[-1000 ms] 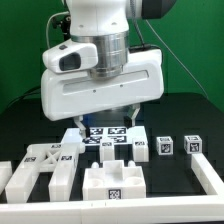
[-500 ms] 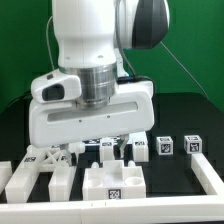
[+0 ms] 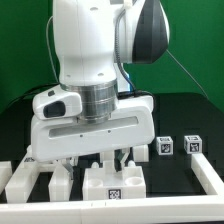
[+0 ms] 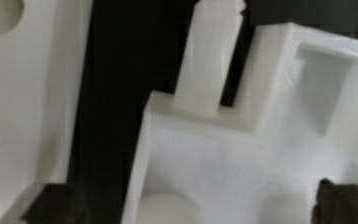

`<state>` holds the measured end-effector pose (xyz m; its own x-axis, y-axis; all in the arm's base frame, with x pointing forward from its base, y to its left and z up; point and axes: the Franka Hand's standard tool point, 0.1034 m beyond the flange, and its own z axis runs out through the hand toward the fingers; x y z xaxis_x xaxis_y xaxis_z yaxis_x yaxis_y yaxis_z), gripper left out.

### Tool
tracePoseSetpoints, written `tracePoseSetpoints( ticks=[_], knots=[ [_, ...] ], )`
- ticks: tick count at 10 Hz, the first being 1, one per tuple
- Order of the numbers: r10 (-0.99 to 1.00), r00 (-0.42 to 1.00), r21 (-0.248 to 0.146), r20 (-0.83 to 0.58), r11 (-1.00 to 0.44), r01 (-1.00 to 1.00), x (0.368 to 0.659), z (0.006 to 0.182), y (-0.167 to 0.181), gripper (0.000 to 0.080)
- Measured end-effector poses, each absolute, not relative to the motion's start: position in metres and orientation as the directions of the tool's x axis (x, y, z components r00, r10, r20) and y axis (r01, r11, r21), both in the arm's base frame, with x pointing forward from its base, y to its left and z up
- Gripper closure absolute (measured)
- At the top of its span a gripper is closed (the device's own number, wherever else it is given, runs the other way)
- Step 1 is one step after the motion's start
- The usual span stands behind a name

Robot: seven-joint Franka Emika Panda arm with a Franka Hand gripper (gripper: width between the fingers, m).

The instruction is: Assemble chair

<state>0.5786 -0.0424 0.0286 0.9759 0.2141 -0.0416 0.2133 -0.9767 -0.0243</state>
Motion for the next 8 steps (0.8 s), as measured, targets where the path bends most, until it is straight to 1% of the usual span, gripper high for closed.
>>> tracePoseSetpoints(
  ticks=[2, 3, 4, 5, 6, 7, 8],
  knots=[
    [0.214, 0.976, -0.025, -0.042, -0.977, 0.214, 0.5784, 0.0283, -0.0423, 0.0407],
    [0.214, 0.976, -0.025, -0.042, -0.977, 0.214, 0.5784, 0.0282, -0.0423, 0.0407],
    [0.214, 0.976, -0.025, -0.042, -0.977, 0.213, 0.5783, 0.0281, -0.0423, 0.0590],
    [0.214, 0.976, -0.025, -0.042, -0.977, 0.214, 0.5783, 0.0281, -0.0422, 0.0719],
    [0.214, 0.976, -0.024, -0.042, -0.977, 0.214, 0.5785, 0.0282, -0.0422, 0.0719],
    [0.214, 0.976, -0.024, -0.040, -0.977, 0.214, 0.5789, 0.0286, -0.0423, 0.0782],
    [0.214, 0.976, -0.024, -0.040, -0.977, 0.213, 0.5790, 0.0286, -0.0425, 0.0794]
  ],
)
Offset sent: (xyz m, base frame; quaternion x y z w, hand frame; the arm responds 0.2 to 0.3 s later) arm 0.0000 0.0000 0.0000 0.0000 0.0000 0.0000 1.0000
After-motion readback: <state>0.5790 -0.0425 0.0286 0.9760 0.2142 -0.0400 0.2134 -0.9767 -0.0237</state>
